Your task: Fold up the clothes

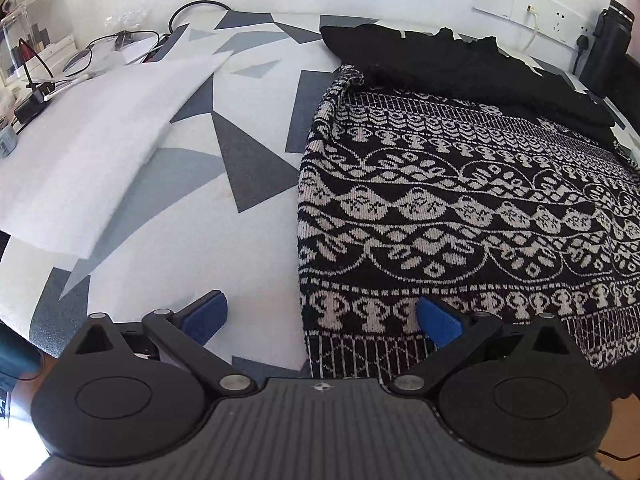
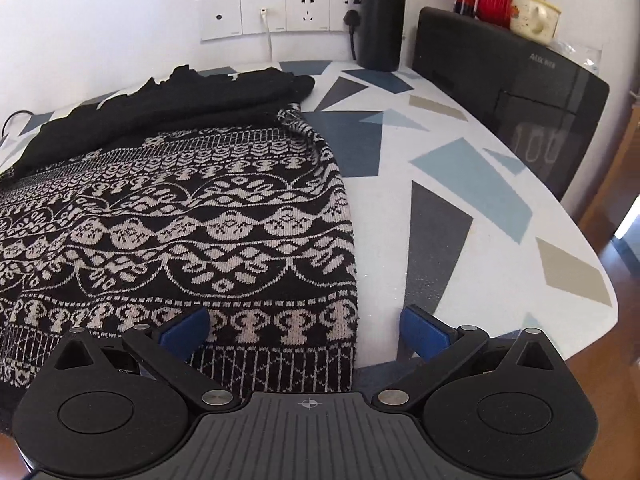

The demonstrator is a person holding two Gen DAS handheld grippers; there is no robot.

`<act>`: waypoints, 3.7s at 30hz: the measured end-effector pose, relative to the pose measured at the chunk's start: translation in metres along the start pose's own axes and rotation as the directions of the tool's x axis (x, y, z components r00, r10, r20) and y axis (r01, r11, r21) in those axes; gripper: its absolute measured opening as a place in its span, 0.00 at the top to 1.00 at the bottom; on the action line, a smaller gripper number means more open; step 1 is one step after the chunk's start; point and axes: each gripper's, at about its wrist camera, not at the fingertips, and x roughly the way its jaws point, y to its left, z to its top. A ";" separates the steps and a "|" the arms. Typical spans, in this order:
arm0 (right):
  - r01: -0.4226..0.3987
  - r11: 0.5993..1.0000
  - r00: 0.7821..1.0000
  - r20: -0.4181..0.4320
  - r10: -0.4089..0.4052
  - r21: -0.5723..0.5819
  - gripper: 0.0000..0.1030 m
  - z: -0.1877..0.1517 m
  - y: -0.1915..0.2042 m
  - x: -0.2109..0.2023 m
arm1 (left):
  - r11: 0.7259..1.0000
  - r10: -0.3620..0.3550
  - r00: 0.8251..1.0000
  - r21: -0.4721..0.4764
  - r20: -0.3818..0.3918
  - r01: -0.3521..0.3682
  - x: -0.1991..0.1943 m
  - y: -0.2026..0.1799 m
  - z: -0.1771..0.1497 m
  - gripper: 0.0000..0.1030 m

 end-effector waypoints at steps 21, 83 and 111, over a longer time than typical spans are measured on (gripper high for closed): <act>0.005 1.000 1.000 0.016 -0.005 0.028 0.01 -0.001 -0.002 0.000 | 0.998 0.026 0.999 -0.054 -0.027 -0.028 -0.003 -0.001 -0.003 0.00; -0.187 0.982 0.981 -0.048 0.187 0.017 0.84 -0.003 -0.014 -0.027 | 0.976 -0.217 0.974 0.005 0.063 0.217 -0.029 -0.001 -0.027 0.90; -0.334 0.939 0.942 0.069 0.329 0.080 0.96 -0.042 -0.072 -0.114 | 0.947 -0.284 0.941 -0.098 0.183 0.305 -0.126 -0.003 -0.075 0.90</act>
